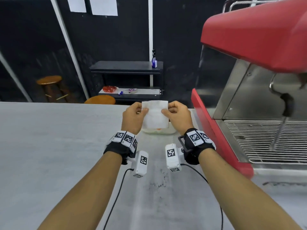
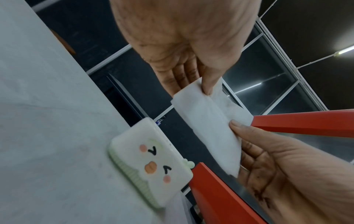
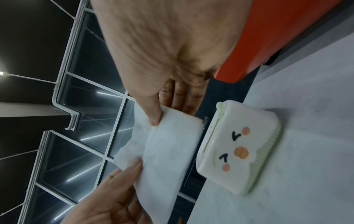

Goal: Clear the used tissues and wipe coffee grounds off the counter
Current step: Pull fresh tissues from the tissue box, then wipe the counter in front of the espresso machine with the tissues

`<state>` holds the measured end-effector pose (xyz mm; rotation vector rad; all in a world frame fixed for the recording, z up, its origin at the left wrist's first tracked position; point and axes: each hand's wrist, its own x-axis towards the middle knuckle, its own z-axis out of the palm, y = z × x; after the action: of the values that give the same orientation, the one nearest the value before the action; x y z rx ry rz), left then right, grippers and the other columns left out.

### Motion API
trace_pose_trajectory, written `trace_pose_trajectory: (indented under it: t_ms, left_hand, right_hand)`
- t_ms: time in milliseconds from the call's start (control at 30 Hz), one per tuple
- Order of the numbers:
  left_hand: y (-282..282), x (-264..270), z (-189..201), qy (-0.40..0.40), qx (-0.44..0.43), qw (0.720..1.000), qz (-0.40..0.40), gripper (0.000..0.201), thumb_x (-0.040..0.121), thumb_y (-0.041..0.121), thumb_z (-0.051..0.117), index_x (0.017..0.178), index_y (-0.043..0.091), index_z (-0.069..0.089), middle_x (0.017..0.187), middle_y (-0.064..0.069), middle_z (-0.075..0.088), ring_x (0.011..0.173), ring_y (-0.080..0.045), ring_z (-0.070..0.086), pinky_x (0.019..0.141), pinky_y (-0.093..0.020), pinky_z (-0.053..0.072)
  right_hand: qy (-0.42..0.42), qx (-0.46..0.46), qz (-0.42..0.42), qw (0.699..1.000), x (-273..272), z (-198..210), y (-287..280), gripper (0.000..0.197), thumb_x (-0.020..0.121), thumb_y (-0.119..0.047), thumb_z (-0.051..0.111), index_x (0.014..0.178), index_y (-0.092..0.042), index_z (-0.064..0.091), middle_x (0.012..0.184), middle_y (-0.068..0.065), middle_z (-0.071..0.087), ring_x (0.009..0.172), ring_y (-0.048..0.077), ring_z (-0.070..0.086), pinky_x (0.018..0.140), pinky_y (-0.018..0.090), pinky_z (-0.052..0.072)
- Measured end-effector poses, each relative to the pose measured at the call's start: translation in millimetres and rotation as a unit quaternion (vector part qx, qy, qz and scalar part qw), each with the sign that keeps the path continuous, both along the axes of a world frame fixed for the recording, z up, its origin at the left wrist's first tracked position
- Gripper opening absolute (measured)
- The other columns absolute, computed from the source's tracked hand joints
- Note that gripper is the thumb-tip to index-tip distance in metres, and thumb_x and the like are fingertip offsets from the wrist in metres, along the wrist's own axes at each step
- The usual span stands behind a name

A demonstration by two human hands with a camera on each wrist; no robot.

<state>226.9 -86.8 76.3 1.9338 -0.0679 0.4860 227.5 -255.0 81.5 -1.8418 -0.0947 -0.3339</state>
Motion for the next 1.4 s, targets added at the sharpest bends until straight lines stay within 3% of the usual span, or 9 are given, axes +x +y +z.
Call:
trace_pose_trajectory:
  t_ms: [233,333,500,633,800,933,1100,1266,1400]
  left_hand:
    - [15.5,-92.4,-23.5,0.049,-0.008,0.999,0.004,0.010,0.085,0.022,0.062,0.091,0.013,0.065,0.091,-0.007,0.071,0.086,-0.023,0.066,0.079,-0.038,0.054]
    - [20.2,-131.7,-35.1,0.067,-0.009,0.998,0.002,0.005,0.084,0.020,0.063,0.087,0.016,0.065,0.090,-0.007,0.071,0.086,-0.024,0.066,0.080,-0.039,0.054]
    - [35.1,-181.2,-60.1,0.114,0.009,0.993,0.011,0.008,0.084,0.021,0.065,0.087,0.015,0.065,0.089,-0.006,0.070,0.087,-0.024,0.065,0.081,-0.039,0.054]
    - [51.8,-208.7,-77.0,0.164,0.004,0.986,0.028,0.007,0.080,0.022,0.068,0.078,0.017,0.064,0.076,-0.003,0.066,0.076,-0.022,0.061,0.076,-0.038,0.054]
    - [76.4,-230.6,-92.6,0.195,0.018,0.980,0.040,0.010,0.080,0.022,0.068,0.083,0.013,0.067,0.080,-0.005,0.069,0.078,-0.022,0.064,0.075,-0.032,0.051]
    - [94.5,-237.9,-103.8,0.200,0.049,0.978,0.040,0.011,0.080,0.024,0.068,0.086,0.015,0.067,0.080,-0.004,0.069,0.074,-0.016,0.061,0.064,-0.021,0.044]
    - [106.7,-243.0,-110.4,0.192,0.080,0.978,0.015,0.008,0.081,0.026,0.067,0.083,0.018,0.066,0.071,-0.002,0.064,0.069,-0.016,0.059,0.068,-0.027,0.047]
    - [114.4,-246.7,-118.3,0.184,0.154,0.971,-0.012,0.011,0.079,0.029,0.067,0.086,0.021,0.066,0.065,0.005,0.061,0.073,-0.018,0.062,0.069,-0.026,0.047]
    - [120.3,-250.9,-121.9,0.120,0.182,0.976,0.000,0.013,0.075,0.030,0.069,0.086,0.022,0.067,0.073,0.007,0.065,0.080,-0.018,0.060,0.077,-0.033,0.049]
  right_hand:
    - [0.037,0.009,0.013,0.999,-91.6,-21.3,11.0,0.018,0.076,-0.014,0.076,0.073,-0.024,0.061,0.072,-0.007,0.064,0.065,0.009,0.061,0.069,0.028,0.056]
    - [0.053,0.004,0.019,0.998,-128.0,-32.8,16.4,0.017,0.076,-0.011,0.076,0.074,-0.021,0.062,0.071,-0.009,0.063,0.064,0.004,0.058,0.064,0.018,0.050]
    - [0.102,-0.002,0.016,0.995,-175.4,-57.1,30.1,0.012,0.075,-0.013,0.076,0.083,-0.016,0.068,0.075,-0.005,0.066,0.070,0.011,0.062,0.071,0.026,0.054]
    - [0.132,-0.007,0.024,0.991,-201.3,-73.9,43.9,0.013,0.074,-0.012,0.076,0.080,-0.018,0.067,0.077,-0.003,0.068,0.073,0.012,0.064,0.074,0.026,0.056]
    - [0.157,-0.039,0.023,0.987,-217.2,-89.1,65.6,0.015,0.072,-0.012,0.078,0.080,-0.017,0.067,0.077,-0.002,0.067,0.074,0.013,0.063,0.078,0.030,0.056]
    - [0.177,-0.078,0.020,0.981,-223.5,-98.5,84.4,0.016,0.072,-0.012,0.078,0.082,-0.016,0.066,0.071,-0.006,0.063,0.071,0.011,0.061,0.073,0.024,0.053]
    - [0.205,-0.116,-0.001,0.972,-231.1,-108.4,99.7,0.017,0.071,-0.009,0.078,0.084,-0.013,0.068,0.068,-0.006,0.062,0.071,0.011,0.060,0.064,0.016,0.046]
    - [0.214,-0.160,-0.018,0.963,-239.2,-110.4,105.8,0.019,0.067,-0.010,0.079,0.075,-0.018,0.064,0.071,-0.004,0.064,0.084,0.020,0.065,0.077,0.034,0.057]
    - [0.209,-0.211,-0.046,0.954,-243.7,-109.6,106.4,0.034,0.064,-0.022,0.083,0.090,-0.021,0.062,0.088,-0.002,0.063,0.088,0.019,0.061,0.077,0.028,0.050]
